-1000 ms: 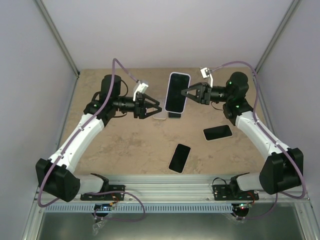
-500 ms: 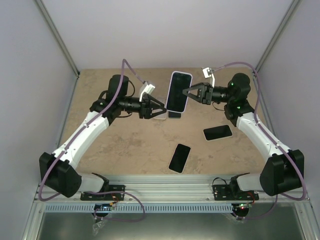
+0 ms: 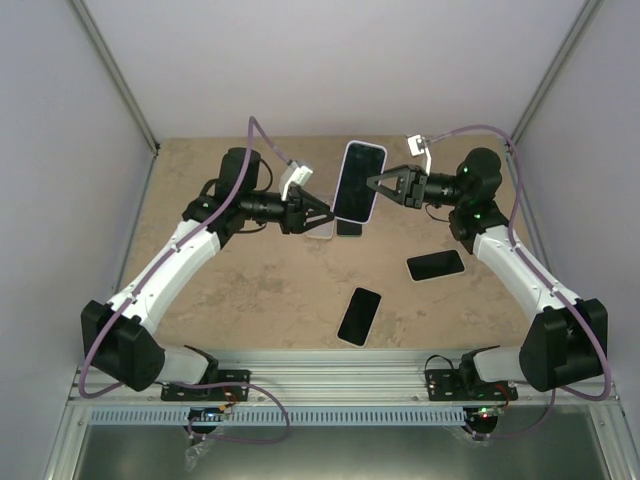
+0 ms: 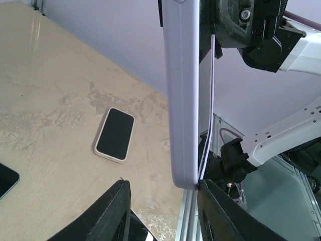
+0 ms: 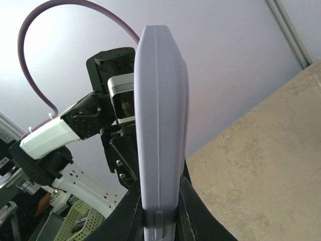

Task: Take the phone out of the phone case
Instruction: Remove the phone case from the phone.

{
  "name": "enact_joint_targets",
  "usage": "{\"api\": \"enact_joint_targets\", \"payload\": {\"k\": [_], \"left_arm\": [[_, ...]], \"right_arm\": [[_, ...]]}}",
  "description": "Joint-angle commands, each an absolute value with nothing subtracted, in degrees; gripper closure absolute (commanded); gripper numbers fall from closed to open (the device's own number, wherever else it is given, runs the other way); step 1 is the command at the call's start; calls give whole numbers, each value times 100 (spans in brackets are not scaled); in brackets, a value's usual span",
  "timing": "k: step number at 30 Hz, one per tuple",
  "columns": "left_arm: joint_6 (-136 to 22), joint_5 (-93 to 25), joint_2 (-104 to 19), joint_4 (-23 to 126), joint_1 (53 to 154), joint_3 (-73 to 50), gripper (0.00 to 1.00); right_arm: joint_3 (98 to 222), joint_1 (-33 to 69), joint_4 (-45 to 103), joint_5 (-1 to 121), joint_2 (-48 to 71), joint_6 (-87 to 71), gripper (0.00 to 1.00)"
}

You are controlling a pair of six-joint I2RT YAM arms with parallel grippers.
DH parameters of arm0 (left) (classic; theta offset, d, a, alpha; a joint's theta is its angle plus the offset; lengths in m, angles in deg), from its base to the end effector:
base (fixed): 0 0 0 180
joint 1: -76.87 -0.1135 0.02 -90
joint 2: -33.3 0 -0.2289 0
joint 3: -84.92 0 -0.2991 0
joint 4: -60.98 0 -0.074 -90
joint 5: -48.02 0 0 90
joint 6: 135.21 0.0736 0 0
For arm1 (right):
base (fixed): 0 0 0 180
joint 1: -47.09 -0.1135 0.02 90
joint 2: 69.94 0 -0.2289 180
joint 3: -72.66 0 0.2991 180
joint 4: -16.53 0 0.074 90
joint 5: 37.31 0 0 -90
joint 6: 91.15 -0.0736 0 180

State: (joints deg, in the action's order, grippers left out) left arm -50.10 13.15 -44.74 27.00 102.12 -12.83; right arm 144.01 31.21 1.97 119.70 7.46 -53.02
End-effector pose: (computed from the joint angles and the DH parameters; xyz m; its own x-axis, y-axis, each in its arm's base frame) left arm 0.3104 -0.2131 0.3018 -0.5231 0.1928 -0.8301 0.8465 0.2306 -0.4799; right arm 0.3365 0.1662 0.3206 -0.6850 0.1245 -0.7178 -0.7186 0.0463 0.6938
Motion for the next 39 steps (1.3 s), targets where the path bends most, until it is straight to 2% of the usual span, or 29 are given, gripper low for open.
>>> {"api": "enact_joint_targets", "payload": {"k": [1,16,39], "left_arm": [[-4946,877,-4579,2591,10200,-1162,63],[-5074,637,-4690,2707,10139,-1187,69],[-5151,525,-4791,2831,10117,-1223,71]], "right_arm": [[14409,3092,-342,12175,515,-5503,99],[14164,3084,-1461,12437,506,-6325,100],[14079,3001,-2733,12608,494,-7380,99]]}}
